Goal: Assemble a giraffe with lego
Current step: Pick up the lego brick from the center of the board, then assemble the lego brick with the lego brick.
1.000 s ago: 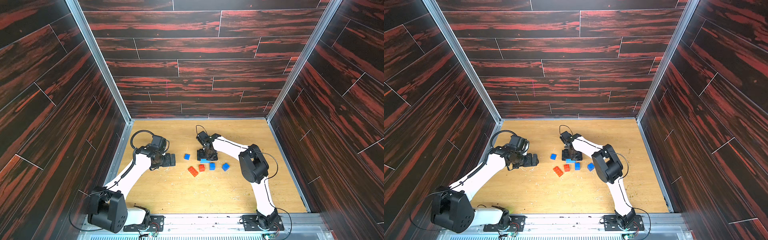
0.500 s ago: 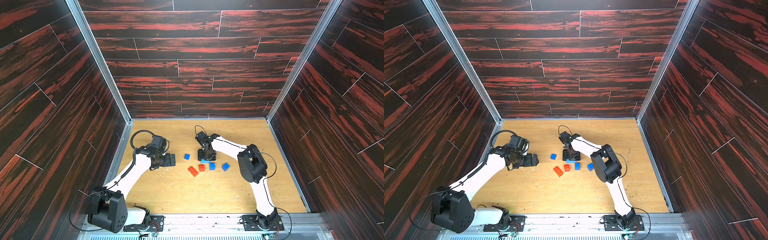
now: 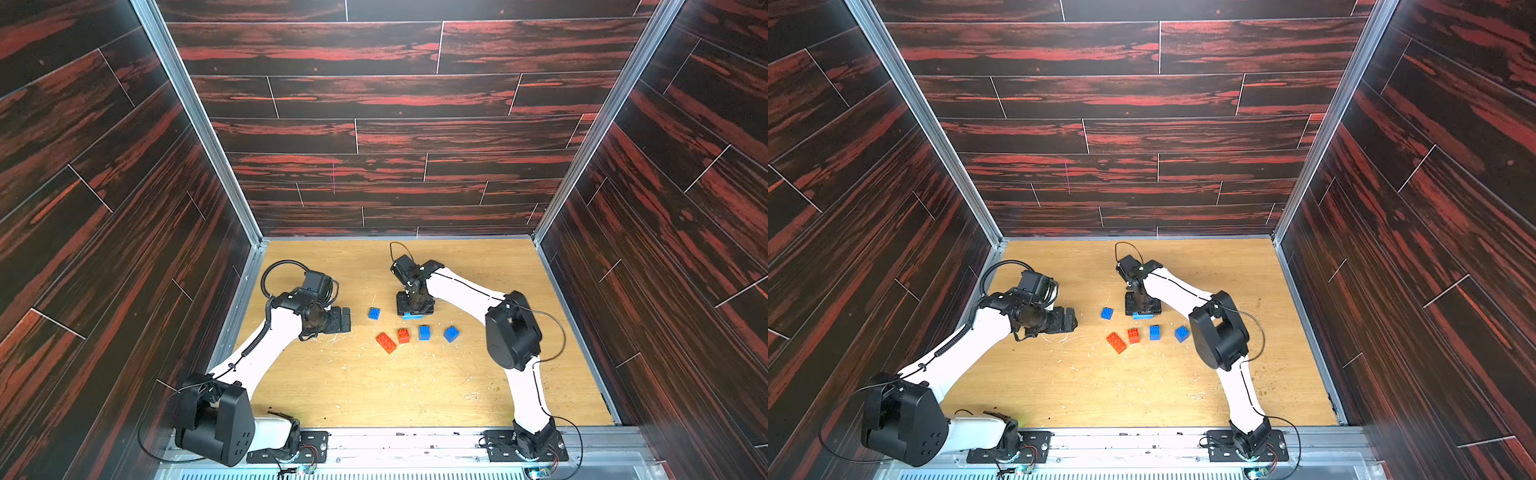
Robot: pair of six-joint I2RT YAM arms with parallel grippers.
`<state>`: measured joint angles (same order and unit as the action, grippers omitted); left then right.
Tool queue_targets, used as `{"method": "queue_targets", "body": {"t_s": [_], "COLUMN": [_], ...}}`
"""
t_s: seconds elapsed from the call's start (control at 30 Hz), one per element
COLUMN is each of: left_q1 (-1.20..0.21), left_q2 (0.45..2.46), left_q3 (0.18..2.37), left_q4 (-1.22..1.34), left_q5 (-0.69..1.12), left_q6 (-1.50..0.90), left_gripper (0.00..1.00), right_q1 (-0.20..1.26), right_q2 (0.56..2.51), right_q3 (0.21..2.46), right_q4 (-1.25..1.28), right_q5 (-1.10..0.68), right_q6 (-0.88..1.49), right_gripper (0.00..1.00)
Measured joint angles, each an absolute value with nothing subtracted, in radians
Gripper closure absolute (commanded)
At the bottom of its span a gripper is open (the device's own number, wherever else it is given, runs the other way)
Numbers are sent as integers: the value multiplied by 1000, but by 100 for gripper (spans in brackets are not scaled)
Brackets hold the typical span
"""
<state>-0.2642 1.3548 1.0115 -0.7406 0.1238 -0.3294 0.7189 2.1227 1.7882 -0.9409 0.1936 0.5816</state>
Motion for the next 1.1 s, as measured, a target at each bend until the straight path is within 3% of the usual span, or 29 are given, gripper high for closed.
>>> {"method": "queue_targets", "body": {"t_s": [0.47, 1.1], "left_q1": [-264, -264], "left_q2": [1355, 1355], "left_q3": [1011, 1011], "left_q4": [-741, -741], "left_q5": [124, 124], "left_q6": [-329, -329], "left_gripper": [1, 1], "right_q1": [787, 808], "right_q2": [2000, 2011], "right_q3": [1725, 1620], "right_q4": [-1017, -926], "right_q5": [165, 126], "right_q6": [552, 541], "right_gripper": [51, 57]}}
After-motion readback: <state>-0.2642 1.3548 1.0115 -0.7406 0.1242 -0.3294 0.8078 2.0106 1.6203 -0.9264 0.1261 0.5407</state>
